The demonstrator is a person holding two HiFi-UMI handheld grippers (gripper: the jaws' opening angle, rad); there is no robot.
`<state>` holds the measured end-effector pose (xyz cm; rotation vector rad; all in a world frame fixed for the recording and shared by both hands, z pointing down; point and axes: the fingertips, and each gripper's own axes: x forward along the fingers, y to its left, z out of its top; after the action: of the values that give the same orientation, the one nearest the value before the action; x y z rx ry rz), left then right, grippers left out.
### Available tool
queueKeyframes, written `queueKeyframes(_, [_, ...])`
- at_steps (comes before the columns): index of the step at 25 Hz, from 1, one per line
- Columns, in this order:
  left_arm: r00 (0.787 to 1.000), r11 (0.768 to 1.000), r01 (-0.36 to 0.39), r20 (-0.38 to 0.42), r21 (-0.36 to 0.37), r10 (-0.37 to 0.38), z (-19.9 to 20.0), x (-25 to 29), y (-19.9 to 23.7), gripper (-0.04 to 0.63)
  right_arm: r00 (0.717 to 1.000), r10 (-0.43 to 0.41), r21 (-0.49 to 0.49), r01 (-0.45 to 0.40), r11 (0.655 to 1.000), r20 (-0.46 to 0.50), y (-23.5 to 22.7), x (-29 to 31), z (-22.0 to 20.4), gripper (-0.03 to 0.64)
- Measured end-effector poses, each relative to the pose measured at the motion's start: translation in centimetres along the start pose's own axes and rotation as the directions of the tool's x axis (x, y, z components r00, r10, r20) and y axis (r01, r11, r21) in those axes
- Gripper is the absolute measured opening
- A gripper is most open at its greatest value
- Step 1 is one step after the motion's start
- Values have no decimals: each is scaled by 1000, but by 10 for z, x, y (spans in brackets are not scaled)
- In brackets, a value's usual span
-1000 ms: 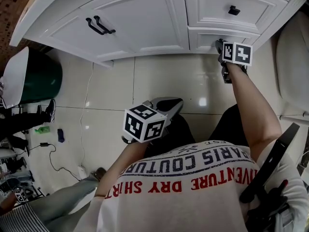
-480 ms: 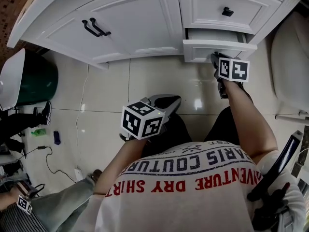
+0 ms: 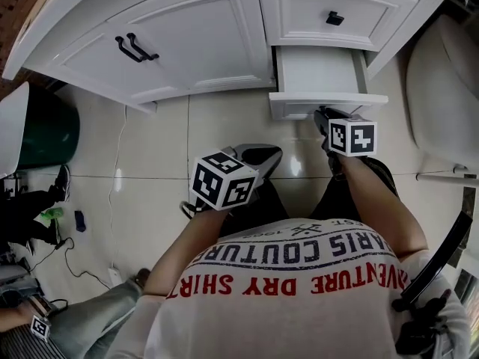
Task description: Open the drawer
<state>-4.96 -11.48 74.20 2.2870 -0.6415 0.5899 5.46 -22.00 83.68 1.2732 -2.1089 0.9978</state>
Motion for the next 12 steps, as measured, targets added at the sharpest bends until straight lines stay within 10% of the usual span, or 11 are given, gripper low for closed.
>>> queueKeyframes(12, [997,997,20,-76,79,-14,-3,18,-13,-11,999,28,-21,-29,999,-41,15,-25,-38,138])
